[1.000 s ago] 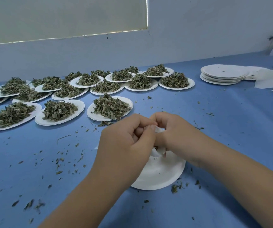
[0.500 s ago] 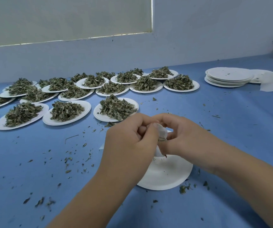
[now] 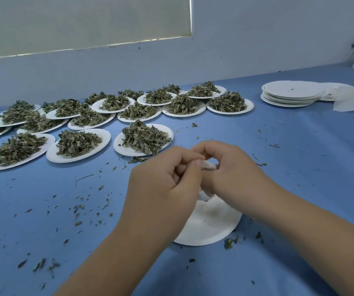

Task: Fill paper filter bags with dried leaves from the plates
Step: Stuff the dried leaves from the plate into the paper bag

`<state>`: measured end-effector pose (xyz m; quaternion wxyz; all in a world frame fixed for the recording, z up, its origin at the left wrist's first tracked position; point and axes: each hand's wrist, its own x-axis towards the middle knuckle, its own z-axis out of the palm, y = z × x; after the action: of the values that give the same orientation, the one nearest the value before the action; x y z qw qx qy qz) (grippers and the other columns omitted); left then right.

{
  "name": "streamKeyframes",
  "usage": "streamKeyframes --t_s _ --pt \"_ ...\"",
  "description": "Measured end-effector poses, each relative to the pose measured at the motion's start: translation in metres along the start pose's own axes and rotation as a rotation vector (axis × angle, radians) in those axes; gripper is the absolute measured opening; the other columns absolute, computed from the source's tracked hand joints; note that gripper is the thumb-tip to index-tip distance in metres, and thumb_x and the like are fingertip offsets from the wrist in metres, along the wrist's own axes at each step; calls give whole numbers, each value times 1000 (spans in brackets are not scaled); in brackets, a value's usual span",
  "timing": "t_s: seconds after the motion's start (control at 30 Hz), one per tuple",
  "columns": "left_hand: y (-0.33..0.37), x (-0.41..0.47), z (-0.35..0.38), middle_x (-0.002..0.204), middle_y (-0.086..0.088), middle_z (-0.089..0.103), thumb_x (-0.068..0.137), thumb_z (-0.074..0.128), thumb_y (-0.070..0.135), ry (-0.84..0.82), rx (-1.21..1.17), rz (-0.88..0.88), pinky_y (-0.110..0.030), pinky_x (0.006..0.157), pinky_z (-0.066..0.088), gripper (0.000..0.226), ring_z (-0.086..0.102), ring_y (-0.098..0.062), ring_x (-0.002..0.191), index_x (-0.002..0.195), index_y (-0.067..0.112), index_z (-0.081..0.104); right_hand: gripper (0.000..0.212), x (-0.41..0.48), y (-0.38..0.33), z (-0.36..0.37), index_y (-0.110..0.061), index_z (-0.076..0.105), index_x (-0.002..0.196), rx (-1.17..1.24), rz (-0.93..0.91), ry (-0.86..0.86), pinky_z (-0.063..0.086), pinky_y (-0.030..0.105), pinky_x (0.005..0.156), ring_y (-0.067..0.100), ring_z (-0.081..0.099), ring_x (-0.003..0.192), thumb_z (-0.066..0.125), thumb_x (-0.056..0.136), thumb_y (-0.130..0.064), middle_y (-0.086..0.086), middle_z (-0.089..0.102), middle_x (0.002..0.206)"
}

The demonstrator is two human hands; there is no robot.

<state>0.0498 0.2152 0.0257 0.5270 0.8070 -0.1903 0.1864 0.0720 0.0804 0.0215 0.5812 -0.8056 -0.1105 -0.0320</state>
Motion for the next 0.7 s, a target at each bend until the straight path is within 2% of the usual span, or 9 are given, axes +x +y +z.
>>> streamKeyframes --t_s 0.07,0.13,0.23,0.37,0.43,0.53,0.63,0.7 --pt "1 1 -1 50 15 61 85 61 10 18 -15 -40 -3 45 34 22 54 4 46 78 27 73 11 0 0 -4 -26 68 87 63 17 -35 46 15 56 8 64 60 65 84 -16 -7 66 84" --pt "0 2 -1 56 9 64 85 62 13 25 -18 -58 -6 44 35 22 53 1 47 76 30 72 9 0 0 -6 -24 70 88 107 41 -43 50 19 61 14 69 66 66 87 -16 -2 68 88" --pt "-1 1 1 55 8 62 86 63 10 3 -16 -50 -6 45 35 26 51 1 47 74 31 72 12 0 0 -6 -14 68 82 181 103 -60 51 19 56 12 65 59 66 86 -4 1 66 73" --pt "-2 -1 6 52 8 57 86 64 7 -26 31 -7 -5 47 33 20 48 0 47 82 23 75 23 0 0 -5 -12 63 74 194 142 -82 48 18 49 10 60 49 57 81 9 1 63 58" --pt "-1 -2 6 50 17 58 86 64 4 -33 43 20 -2 49 34 20 52 5 48 82 20 74 26 0 -1 -4 -14 61 70 153 133 -56 45 18 45 7 56 45 57 77 10 -4 60 53" --pt "1 -2 6 51 17 61 86 64 1 -68 35 56 -1 49 34 19 54 8 48 82 17 72 28 3 -2 0 -18 56 64 -15 104 4 39 20 41 9 50 39 52 71 9 -4 56 49" --pt "1 -1 6 50 19 56 87 64 1 -75 30 61 -2 48 34 19 53 6 47 80 18 71 29 6 0 6 -20 52 63 -143 124 43 44 25 40 16 53 39 50 70 9 3 58 58" --pt "1 0 5 50 17 56 87 64 1 -60 15 60 -2 47 34 20 52 5 46 80 18 72 24 5 1 5 -18 53 64 -125 132 31 50 30 43 17 57 42 51 74 3 1 59 57"
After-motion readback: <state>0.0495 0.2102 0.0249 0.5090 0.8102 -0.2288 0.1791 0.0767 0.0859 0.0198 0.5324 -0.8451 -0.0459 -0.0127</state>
